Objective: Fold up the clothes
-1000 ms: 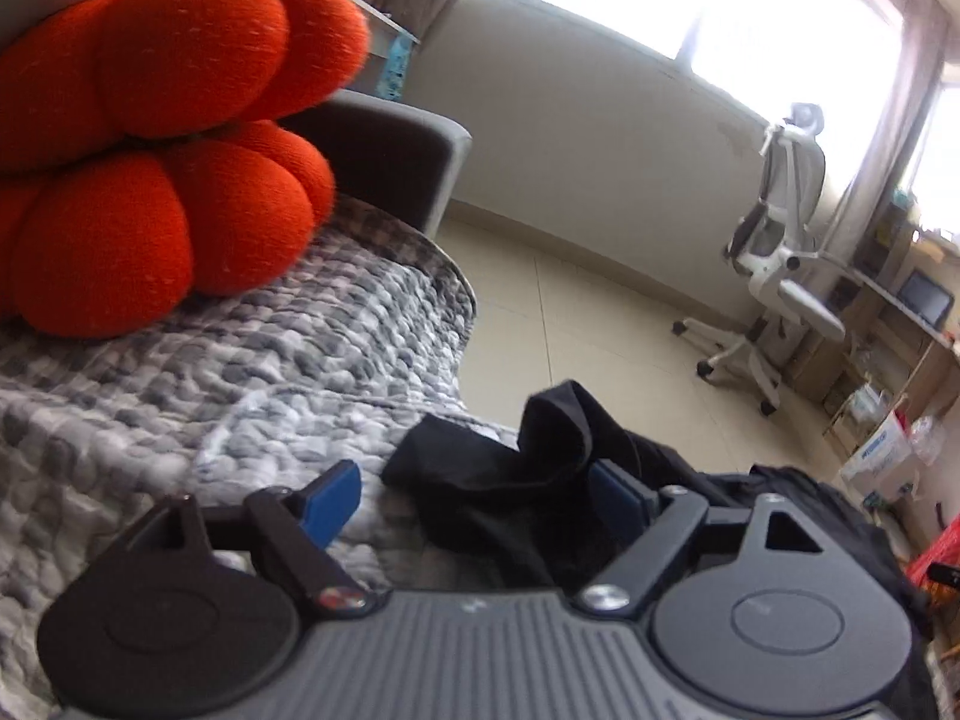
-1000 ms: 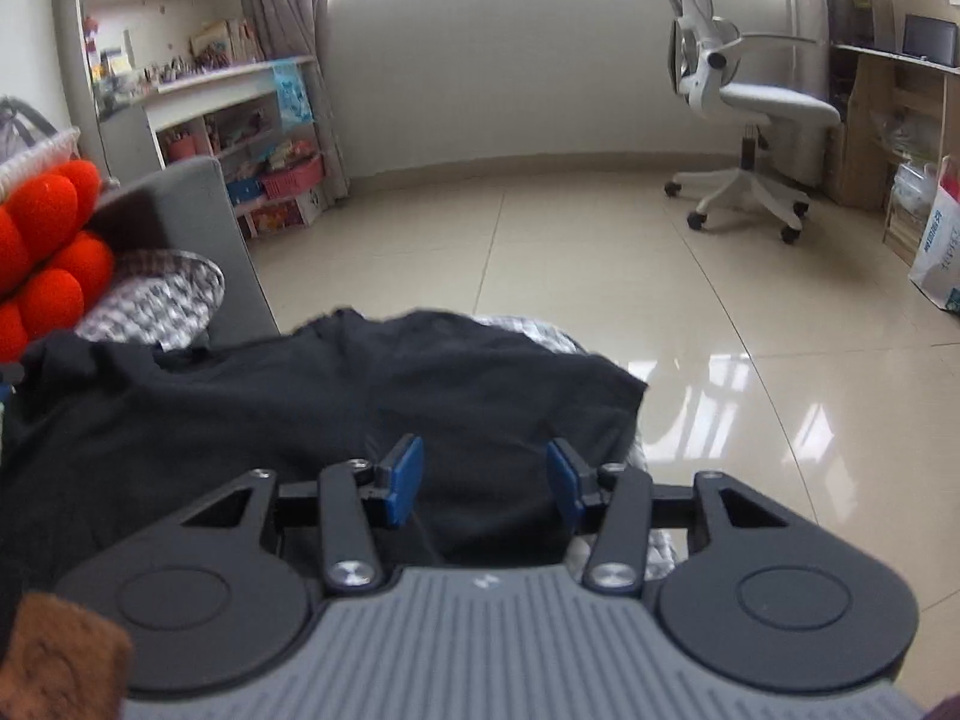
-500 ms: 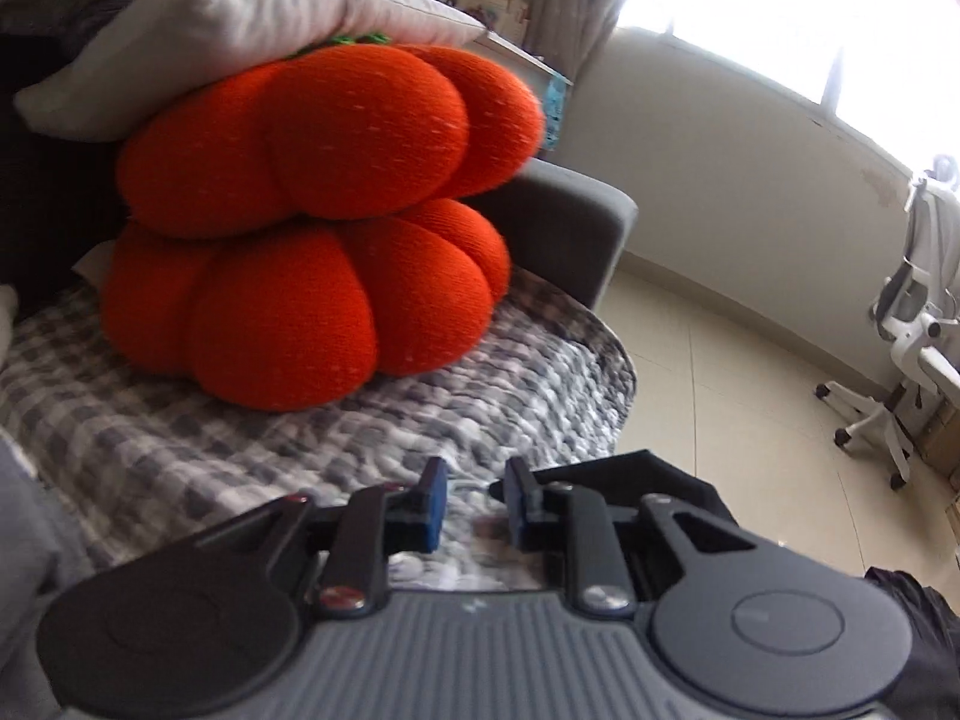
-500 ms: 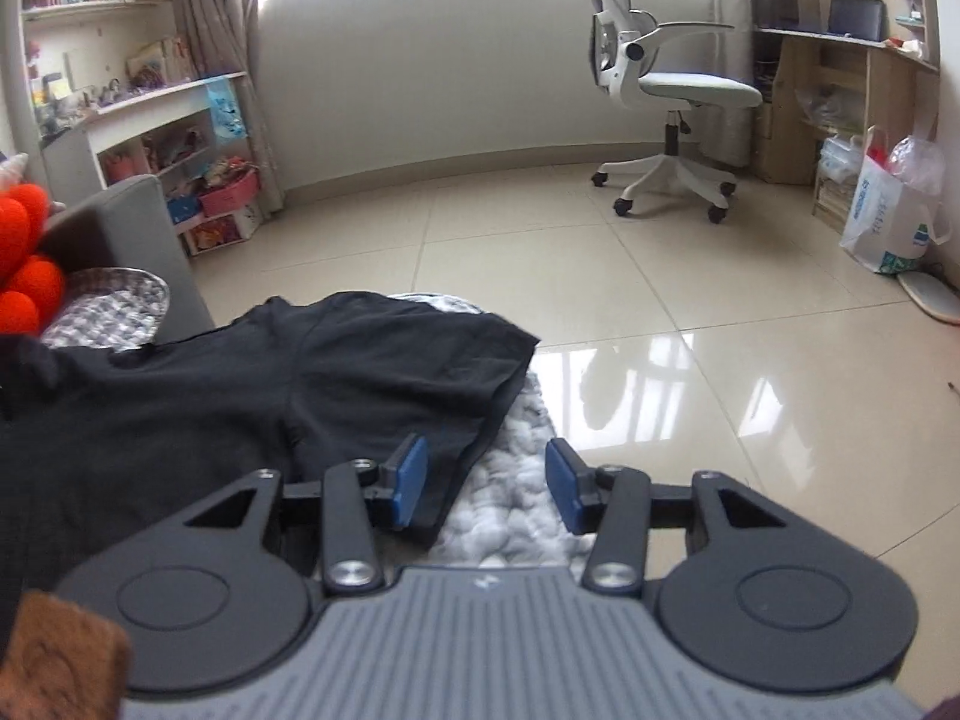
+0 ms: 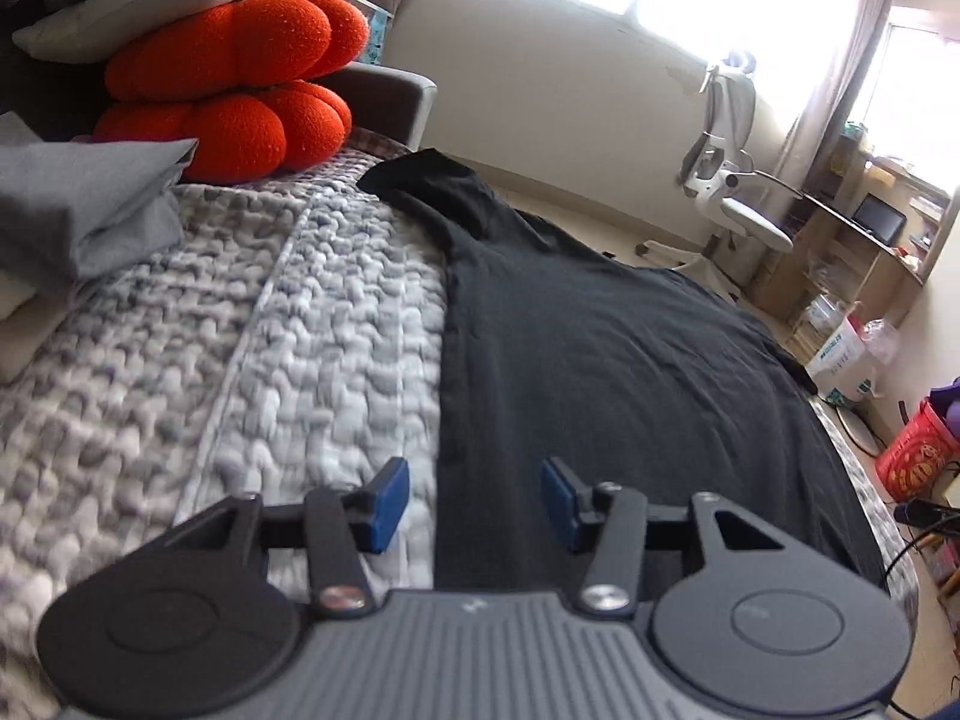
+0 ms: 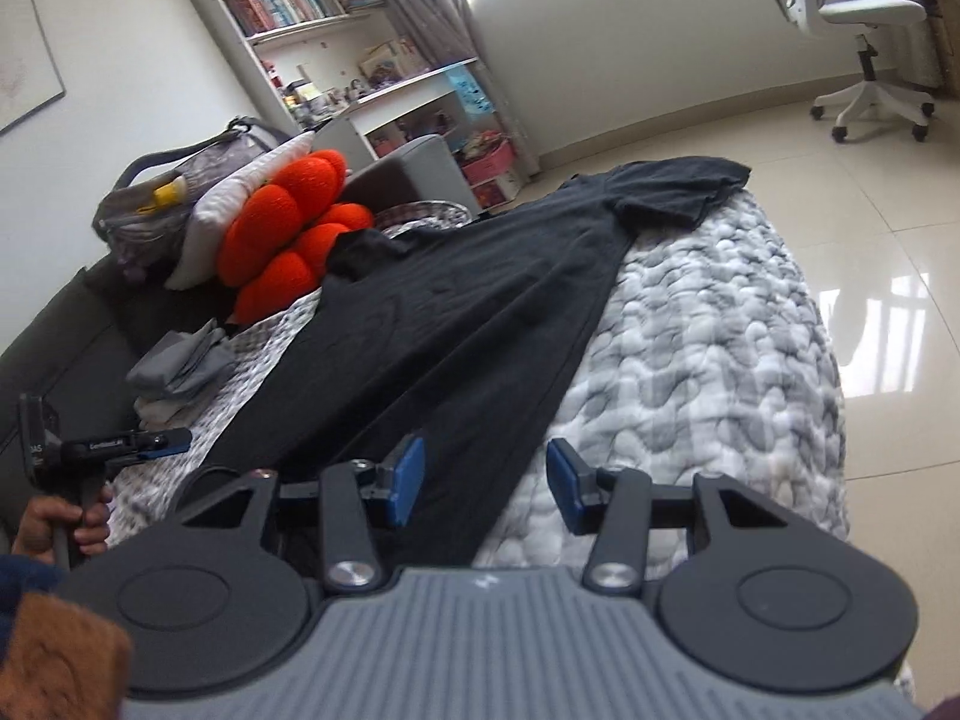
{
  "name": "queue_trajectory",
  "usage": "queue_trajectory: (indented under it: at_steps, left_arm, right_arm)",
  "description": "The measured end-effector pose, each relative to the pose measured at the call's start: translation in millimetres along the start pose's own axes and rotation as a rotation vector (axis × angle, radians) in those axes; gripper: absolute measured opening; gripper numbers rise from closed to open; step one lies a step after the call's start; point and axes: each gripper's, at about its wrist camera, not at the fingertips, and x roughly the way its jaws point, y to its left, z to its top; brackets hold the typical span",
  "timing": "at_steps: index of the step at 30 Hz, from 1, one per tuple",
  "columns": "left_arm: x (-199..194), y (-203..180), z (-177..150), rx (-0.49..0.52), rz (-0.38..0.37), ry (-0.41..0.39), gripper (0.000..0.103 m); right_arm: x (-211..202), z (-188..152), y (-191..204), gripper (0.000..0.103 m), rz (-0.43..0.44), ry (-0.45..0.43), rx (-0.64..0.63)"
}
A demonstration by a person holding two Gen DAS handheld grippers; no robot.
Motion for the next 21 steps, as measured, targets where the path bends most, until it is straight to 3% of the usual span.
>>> queue_trajectory:
  at_steps: [7,14,17,18,20,21]
  left_arm:
    - [-35,5,-54,-0.047,-0.012,0.005,0.05]
    - [-34,7,-85,-0.101,-0.034,0.056,0.051]
    - [-30,-3,-91,-0.043,-0.003,0.049,0.052]
    - [-29,-7,-92,-0.02,0.01,0.043,0.051]
    - [-32,-3,-92,-0.038,0.011,0.048,0.026]
    - [-34,1,-92,-0.063,0.002,0.059,0.007]
  right_arm:
    - [-8,-44,40,0.049,0.031,0.105,-0.143]
    - [25,-85,55,0.049,0.035,0.211,-0.113]
    - [36,-88,65,0.034,-0.047,0.219,-0.153]
    - [32,-88,65,0.003,-0.058,0.211,-0.151]
    - [18,-84,57,0.005,-0.075,0.182,-0.116]
    - [9,-82,54,0.005,-0.086,0.167,-0.101]
